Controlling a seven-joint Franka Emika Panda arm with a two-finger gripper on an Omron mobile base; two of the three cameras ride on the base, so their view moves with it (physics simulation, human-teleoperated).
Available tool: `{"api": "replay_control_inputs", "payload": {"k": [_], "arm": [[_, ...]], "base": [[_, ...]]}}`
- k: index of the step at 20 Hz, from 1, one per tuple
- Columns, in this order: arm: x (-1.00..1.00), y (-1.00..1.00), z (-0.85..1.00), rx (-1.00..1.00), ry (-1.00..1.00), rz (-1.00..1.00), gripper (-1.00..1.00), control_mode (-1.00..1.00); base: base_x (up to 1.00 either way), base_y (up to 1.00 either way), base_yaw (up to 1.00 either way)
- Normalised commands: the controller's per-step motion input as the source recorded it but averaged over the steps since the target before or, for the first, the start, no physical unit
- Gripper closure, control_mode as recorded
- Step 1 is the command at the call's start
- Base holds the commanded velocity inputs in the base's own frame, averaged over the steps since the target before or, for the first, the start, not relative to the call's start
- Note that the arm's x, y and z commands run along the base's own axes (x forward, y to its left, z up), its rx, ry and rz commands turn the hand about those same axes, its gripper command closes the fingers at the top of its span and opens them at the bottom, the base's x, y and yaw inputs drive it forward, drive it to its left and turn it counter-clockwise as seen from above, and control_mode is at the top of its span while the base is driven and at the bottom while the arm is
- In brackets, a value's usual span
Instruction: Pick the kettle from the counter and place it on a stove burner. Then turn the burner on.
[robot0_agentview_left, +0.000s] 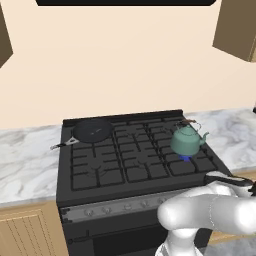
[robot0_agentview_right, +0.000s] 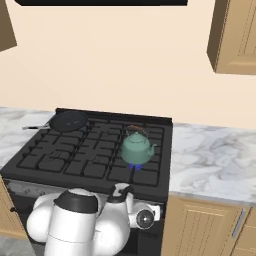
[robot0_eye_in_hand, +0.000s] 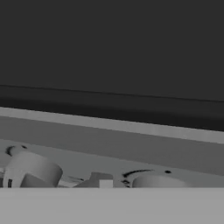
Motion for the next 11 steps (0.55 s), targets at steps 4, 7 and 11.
{"api": "replay_control_inputs", "payload": {"k": [4, 7, 11], "arm": [[0.00, -0.02, -0.14, -0.10, -0.24, 0.94, 1.00, -1.00], [0.00, -0.02, -0.31, -0.12, -0.28, 0.94, 1.00, -1.00], [0.00, -0.01, -0.83, -0.27, -0.16, 0.94, 1.00, -1.00]], "base": [[0.00, 0.00, 0.00], [0.00, 0.00, 0.00], [0.00, 0.00, 0.00]]}}
